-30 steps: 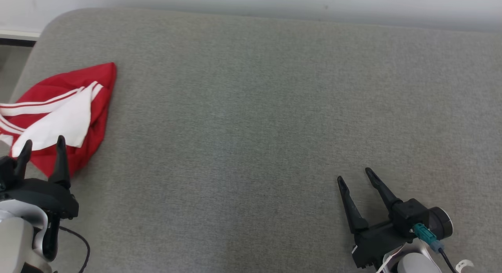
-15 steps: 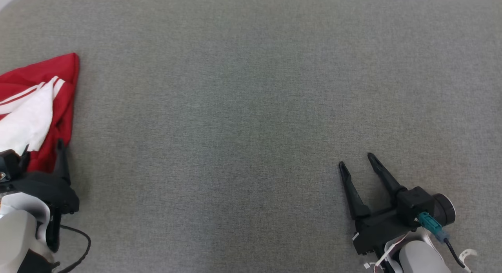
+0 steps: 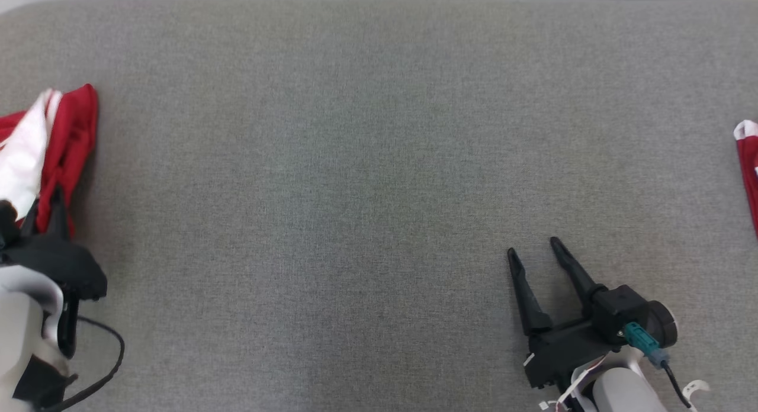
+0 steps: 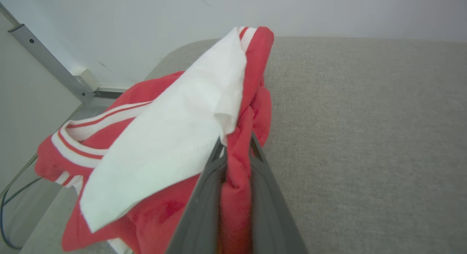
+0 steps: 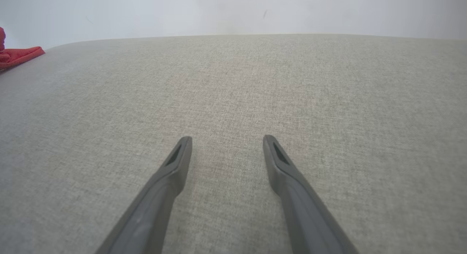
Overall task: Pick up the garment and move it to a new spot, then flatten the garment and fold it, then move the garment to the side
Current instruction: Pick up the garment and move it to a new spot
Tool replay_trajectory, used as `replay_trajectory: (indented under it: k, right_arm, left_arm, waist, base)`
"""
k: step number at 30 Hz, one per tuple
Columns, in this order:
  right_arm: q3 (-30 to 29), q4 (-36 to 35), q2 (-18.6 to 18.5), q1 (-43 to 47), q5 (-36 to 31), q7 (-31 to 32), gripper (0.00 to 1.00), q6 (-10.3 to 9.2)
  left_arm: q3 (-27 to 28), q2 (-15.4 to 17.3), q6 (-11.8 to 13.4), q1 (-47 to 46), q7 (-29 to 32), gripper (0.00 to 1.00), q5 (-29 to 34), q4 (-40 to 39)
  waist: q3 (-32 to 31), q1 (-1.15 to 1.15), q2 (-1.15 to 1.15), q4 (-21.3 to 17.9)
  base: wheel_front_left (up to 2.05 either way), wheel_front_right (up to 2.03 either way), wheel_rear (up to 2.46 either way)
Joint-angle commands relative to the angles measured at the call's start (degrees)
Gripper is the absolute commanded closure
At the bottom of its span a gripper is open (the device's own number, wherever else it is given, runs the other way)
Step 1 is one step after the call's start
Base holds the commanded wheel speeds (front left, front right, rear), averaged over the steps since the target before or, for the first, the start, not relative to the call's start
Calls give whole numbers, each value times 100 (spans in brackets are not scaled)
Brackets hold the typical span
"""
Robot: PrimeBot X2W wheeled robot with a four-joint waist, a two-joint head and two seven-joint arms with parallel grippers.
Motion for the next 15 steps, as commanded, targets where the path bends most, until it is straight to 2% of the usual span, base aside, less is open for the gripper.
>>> replay_trajectory:
  k: [1,8,15]
  right_arm:
    - [16,21,70,35,18,3,0,-16]
    - [30,145,300,44,102,2,0,-16]
    - [11,227,453,67,173,2,0,-16]
  left_arm:
    - [-25,11,-20,-76,-39,100,65,-99]
    - [-286,-104,-88,24,-33,100,517,-1005]
    - [-643,-593,-154,176,-34,100,694,-1612]
  waist:
    - [-115,0,-1,-36]
    - [-436,0,-1,-223]
    - [-662,0,-1,-715]
  base:
    - [0,0,0]
    - [0,0,0]
    - [0,0,0]
